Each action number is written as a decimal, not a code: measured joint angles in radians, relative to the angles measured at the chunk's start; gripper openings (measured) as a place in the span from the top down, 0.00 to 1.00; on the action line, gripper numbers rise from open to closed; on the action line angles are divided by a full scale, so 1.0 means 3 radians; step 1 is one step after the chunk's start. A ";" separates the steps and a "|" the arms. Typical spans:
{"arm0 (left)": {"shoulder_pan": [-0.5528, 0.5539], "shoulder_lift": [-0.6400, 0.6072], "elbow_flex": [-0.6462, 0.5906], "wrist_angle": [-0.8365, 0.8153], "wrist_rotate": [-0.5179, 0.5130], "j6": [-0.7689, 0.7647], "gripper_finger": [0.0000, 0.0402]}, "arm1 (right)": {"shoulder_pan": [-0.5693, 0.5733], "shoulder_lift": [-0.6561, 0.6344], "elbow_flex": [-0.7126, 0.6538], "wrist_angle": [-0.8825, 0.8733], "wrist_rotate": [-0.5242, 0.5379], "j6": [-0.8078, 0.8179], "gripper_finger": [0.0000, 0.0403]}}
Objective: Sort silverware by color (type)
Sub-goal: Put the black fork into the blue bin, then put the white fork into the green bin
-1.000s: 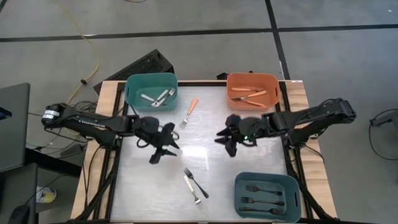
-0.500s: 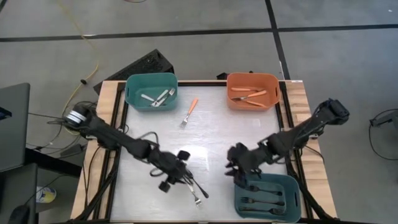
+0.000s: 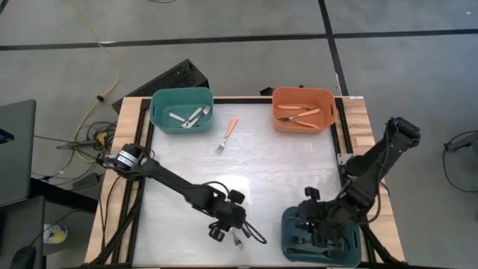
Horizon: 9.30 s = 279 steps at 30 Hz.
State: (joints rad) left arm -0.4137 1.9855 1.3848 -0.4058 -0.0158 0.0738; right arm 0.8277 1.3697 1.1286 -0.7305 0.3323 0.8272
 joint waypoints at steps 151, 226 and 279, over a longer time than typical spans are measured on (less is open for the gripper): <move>0.0205 0.1629 0.2990 0.1514 -0.0138 -0.1305 0.98 | 0.1603 -0.0299 -0.0001 -0.2018 0.0480 0.2570 0.59; -0.0261 0.0888 0.1099 -0.1522 -0.0020 -0.1016 0.91 | 0.0869 -0.0296 -0.0001 -0.1926 0.0467 0.1305 0.59; 0.4629 -0.0986 -0.0296 -0.1416 0.0237 0.2082 0.95 | -0.2627 -0.1022 0.0001 -0.0324 0.1309 -0.0266 0.59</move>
State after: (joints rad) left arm 0.9750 1.6897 1.2960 -0.8306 0.0551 0.6985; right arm 0.0398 1.0632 1.1290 -0.8276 0.7251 0.7475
